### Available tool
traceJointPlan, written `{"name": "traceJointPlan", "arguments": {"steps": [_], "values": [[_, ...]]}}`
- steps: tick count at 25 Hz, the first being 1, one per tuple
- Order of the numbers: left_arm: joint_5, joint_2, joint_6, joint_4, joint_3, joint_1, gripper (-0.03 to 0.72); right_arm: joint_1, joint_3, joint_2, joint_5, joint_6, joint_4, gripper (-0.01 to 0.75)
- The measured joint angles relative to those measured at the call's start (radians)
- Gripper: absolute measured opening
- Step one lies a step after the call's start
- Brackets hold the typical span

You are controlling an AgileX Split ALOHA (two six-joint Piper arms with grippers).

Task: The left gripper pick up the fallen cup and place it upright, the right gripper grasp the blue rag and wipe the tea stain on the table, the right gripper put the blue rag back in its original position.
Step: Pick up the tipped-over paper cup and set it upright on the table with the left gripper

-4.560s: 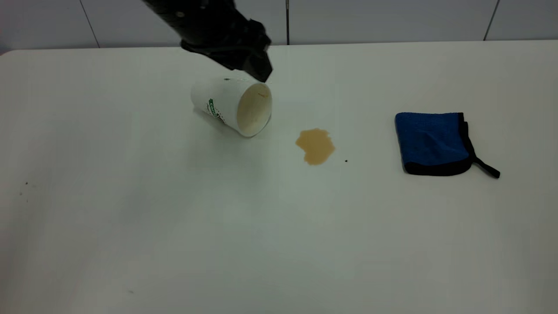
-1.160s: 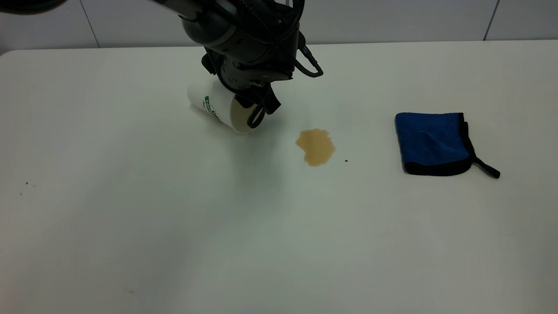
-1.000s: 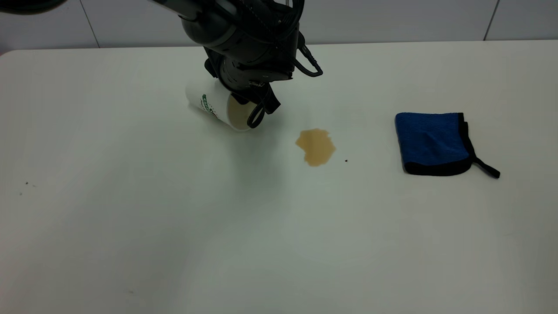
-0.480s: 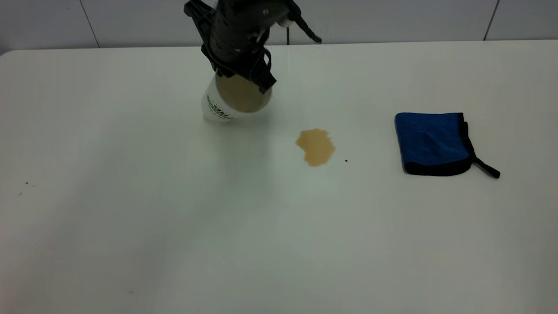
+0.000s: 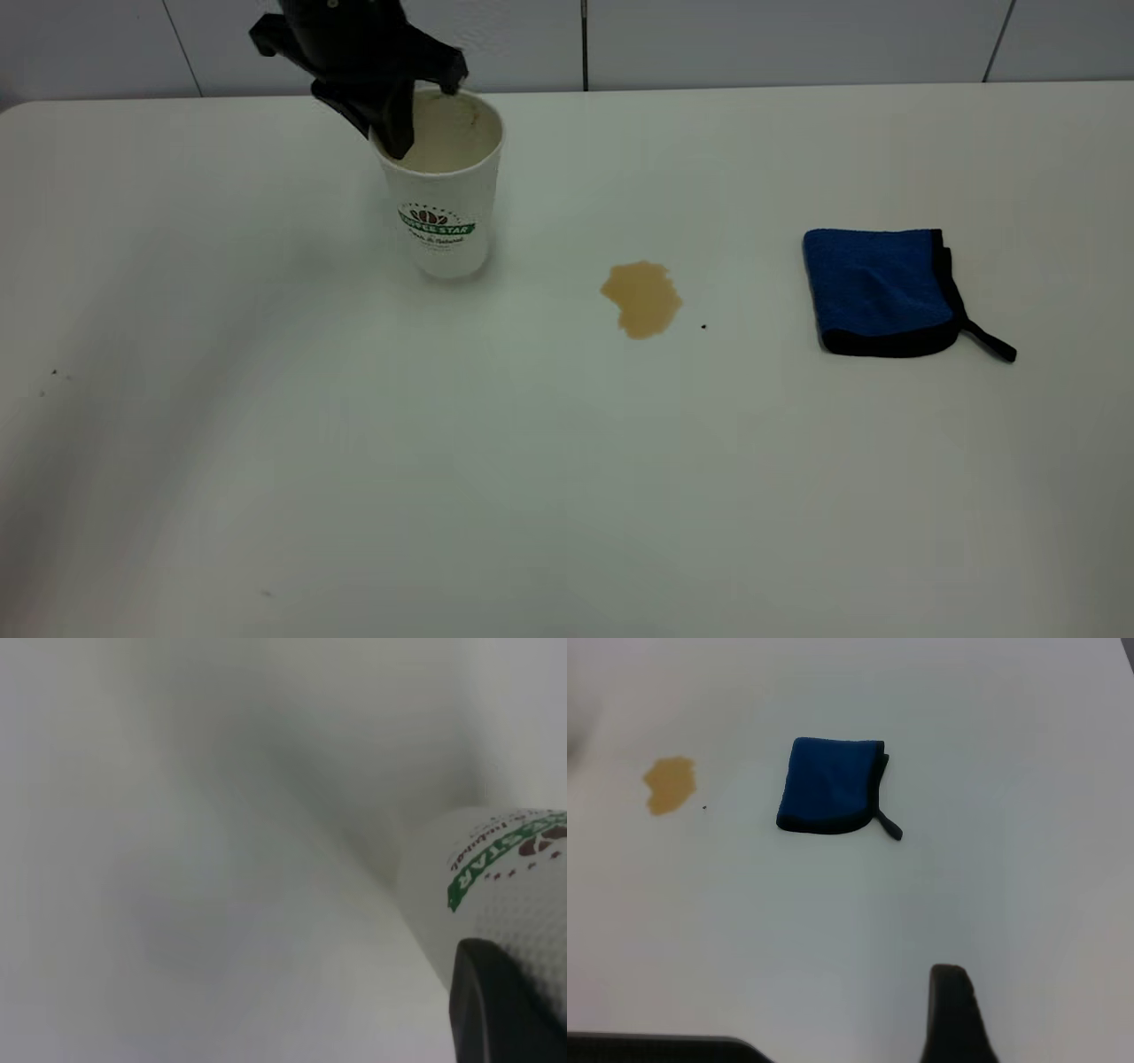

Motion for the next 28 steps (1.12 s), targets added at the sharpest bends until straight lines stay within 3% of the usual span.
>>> {"name": "traceJointPlan", "arguments": {"steps": [5, 19, 23, 28], "values": [[-0.003, 0.023, 0.106, -0.140, 0.000, 0.080, 0.006, 0.000, 0.000, 0.000, 0.000, 0.000, 0.000, 0.532], [-0.013, 0.068, 0.120, -0.163, -0.002, 0.071, 0.034, 0.000, 0.000, 0.000, 0.000, 0.000, 0.000, 0.532], [-0.013, 0.068, 0.120, -0.167, -0.003, 0.071, 0.130, 0.000, 0.000, 0.000, 0.000, 0.000, 0.000, 0.532], [-0.020, 0.068, 0.120, -0.199, -0.003, 0.071, 0.333, 0.000, 0.000, 0.000, 0.000, 0.000, 0.000, 0.532]]}}
